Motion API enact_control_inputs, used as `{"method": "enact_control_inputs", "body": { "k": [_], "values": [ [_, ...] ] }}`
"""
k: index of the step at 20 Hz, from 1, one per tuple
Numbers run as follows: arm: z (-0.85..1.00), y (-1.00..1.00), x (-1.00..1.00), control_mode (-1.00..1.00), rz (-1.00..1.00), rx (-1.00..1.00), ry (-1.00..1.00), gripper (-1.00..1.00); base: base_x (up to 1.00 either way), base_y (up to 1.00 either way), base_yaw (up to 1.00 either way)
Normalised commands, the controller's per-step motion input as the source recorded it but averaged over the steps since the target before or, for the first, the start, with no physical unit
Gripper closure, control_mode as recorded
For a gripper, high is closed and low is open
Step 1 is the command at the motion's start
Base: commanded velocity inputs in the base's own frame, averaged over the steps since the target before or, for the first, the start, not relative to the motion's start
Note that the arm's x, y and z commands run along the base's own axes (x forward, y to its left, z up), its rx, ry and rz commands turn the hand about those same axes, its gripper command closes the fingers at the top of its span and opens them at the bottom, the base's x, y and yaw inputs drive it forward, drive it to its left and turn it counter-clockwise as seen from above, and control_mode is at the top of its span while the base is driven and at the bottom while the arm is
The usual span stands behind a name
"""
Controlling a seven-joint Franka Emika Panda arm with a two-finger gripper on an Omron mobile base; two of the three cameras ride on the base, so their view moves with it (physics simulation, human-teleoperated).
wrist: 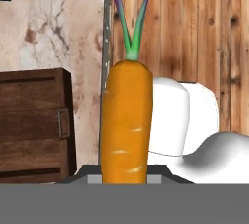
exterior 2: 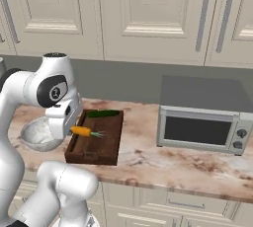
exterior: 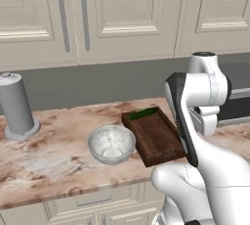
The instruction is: Place the two vegetables and bowl onto the tray for setting up a vegetable dip station.
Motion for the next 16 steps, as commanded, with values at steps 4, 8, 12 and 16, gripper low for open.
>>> {"method": "enact_control_inputs", "body": {
  "k": [4,8,12,16],
  "values": [
    [0.00,0.00,0.00,1.00,0.00,0.00,0.00,1.00,0.00,0.00,0.00],
    [0.00,0.00,0.04,-1.00,0.00,0.00,0.00,1.00,0.00,0.00,0.00],
    [0.00,0.00,0.40,-1.00,0.01,0.01,0.00,1.00,0.00,0.00,0.00],
    [-0.11,0.00,0.56,-1.00,0.08,0.04,-0.01,1.00,0.00,0.00,0.00]
  ]
}}
